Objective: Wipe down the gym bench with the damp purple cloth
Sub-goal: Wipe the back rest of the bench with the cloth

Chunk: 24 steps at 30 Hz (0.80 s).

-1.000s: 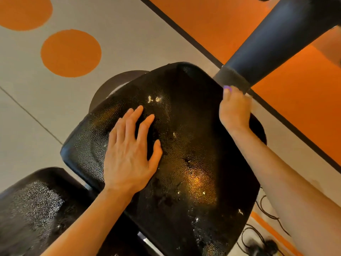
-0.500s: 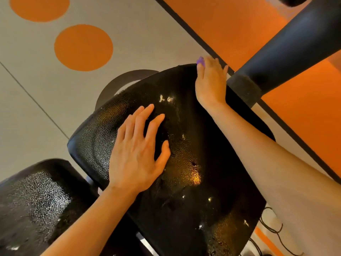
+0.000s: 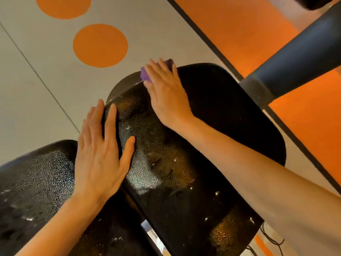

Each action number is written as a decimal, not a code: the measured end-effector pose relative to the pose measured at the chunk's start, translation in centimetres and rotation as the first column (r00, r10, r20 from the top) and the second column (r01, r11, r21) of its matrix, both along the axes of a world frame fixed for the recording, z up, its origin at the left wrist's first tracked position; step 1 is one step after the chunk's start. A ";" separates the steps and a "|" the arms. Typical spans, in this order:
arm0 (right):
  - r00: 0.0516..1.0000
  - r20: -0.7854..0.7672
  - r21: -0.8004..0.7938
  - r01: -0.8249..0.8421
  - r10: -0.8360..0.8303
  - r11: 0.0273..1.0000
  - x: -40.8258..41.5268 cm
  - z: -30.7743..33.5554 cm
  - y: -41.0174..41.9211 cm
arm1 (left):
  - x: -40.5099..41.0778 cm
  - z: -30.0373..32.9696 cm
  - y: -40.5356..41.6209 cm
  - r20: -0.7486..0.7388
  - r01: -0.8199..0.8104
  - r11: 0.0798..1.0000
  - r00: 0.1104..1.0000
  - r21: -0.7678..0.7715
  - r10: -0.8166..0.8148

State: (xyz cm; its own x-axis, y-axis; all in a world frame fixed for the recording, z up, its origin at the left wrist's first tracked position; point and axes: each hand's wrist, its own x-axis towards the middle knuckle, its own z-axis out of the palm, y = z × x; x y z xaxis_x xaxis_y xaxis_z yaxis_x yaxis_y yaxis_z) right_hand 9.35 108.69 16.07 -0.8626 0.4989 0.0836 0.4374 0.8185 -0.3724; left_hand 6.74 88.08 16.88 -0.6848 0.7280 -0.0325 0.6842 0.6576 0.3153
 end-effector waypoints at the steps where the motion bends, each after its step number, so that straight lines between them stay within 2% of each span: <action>1: 0.994 0.025 -0.021 -0.104 0.104 0.994 0.4 0.3 -0.1 | 0.1 -0.1 0.0 -0.005 0.003 1.000 1.000 -0.008 -0.003; 2: 0.986 0.050 -0.038 -0.160 0.162 0.986 1.2 0.5 1.0 | 0.2 -0.1 0.0 -0.009 0.006 1.000 1.000 -0.011 -0.006; 3: 0.987 0.064 -0.045 -0.141 0.144 0.989 2.2 0.5 2.7 | 0.2 -0.1 0.1 -0.011 0.007 1.000 1.000 -0.010 -0.007; 5: 0.993 0.084 -0.062 0.089 -0.083 0.994 4.0 0.1 7.0 | 0.2 -0.2 0.1 -0.020 0.013 1.000 1.000 -0.007 -0.013; 7: 0.926 0.095 -0.084 0.373 -0.366 0.924 4.5 -0.1 8.9 | 0.2 -0.2 0.0 -0.027 0.016 1.000 1.000 -0.003 -0.016; 8: 0.900 0.100 -0.035 0.428 -0.423 0.903 3.7 0.0 7.6 | 0.3 -0.1 0.1 -0.029 0.015 1.000 0.999 0.000 -0.015; 9: 0.909 0.079 0.035 0.408 -0.409 0.912 2.6 -0.1 5.2 | 0.3 -0.1 0.1 -0.033 0.014 1.000 0.999 -0.001 -0.014; 10: 0.947 0.047 0.086 0.313 -0.317 0.946 1.5 -0.2 2.5 | 0.4 -0.1 0.1 -0.036 0.014 1.000 0.999 -0.004 -0.014; 12: 1.000 -0.017 0.076 -0.010 0.012 0.997 0.4 0.1 -2.5 | 0.3 -0.2 0.2 -0.039 0.010 1.000 0.999 -0.008 -0.010; 14: 0.966 0.029 0.039 -0.260 0.259 0.965 1.1 0.7 -3.0 | 0.3 -0.3 0.1 -0.049 0.012 1.000 0.999 -0.016 -0.013; 15: 0.961 0.063 0.037 -0.273 0.270 0.961 1.8 0.8 -1.0 | 0.3 -0.3 0.1 -0.048 0.015 1.000 0.999 -0.016 -0.016; 17: 0.994 0.095 0.016 -0.051 0.049 0.999 3.4 0.5 4.1 | 0.3 -0.3 0.1 -0.050 0.017 1.000 0.999 -0.006 -0.017; 19: 0.953 0.134 -0.063 0.281 -0.271 0.958 4.9 0.4 7.7 | 0.2 -0.4 0.1 -0.059 0.021 1.000 0.998 -0.007 -0.022; 20: 0.923 0.149 -0.073 0.368 -0.354 0.927 4.7 0.3 7.9 | 0.2 -0.4 0.1 -0.060 0.020 1.000 0.998 -0.005 -0.020; 22: 0.918 0.147 -0.012 0.374 -0.369 0.927 2.7 -0.4 5.8 | 0.2 -0.4 0.1 -0.063 0.020 1.000 0.998 -0.002 -0.020; 24: 0.963 0.095 0.001 0.252 -0.250 0.968 1.2 -0.6 2.6 | 0.2 -0.4 0.2 -0.071 0.018 1.000 0.997 -0.008 -0.018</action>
